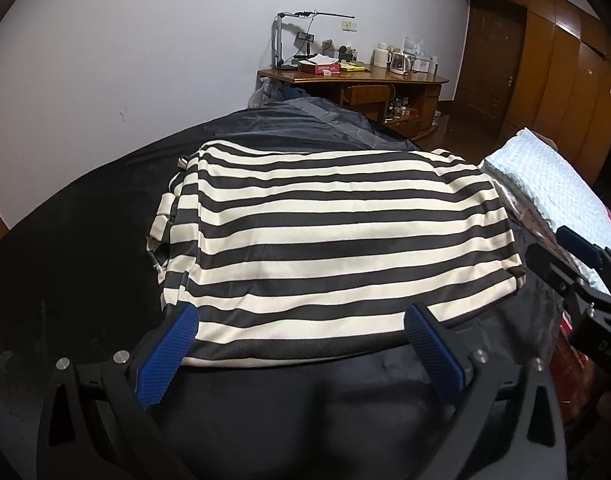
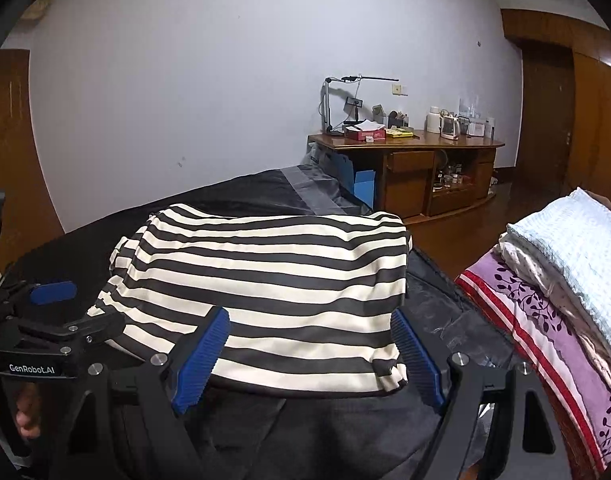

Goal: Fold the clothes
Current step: 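Open both grippers and smooth the folded shirt flat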

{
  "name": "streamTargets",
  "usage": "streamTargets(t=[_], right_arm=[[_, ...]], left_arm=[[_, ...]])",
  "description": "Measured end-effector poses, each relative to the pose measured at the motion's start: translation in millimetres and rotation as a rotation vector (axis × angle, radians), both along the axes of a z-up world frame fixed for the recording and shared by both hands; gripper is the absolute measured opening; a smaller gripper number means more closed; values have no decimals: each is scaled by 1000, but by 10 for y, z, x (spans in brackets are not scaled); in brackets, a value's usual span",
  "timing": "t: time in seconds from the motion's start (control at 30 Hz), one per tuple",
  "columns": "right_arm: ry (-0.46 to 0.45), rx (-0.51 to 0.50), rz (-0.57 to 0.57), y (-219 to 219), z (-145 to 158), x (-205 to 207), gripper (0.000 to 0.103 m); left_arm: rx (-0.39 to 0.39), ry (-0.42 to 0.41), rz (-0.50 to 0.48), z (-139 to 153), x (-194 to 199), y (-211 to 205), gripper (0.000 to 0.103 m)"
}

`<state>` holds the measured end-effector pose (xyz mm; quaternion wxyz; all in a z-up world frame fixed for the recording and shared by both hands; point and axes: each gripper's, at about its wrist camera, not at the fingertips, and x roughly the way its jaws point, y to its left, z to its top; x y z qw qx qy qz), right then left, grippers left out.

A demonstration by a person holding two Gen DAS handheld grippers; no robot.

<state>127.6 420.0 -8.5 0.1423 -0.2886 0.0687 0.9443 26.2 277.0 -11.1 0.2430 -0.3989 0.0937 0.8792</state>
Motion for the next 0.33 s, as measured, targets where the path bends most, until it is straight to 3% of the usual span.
streamTargets(t=[0.13, 0.33], right_arm=[[-9, 18, 6, -39, -19, -16, 85], [-20, 26, 13, -84, -47, -59, 85]], left_arm=[[34, -9, 10, -13, -6, -73, 103], [20, 57, 48, 29, 18, -185, 103]])
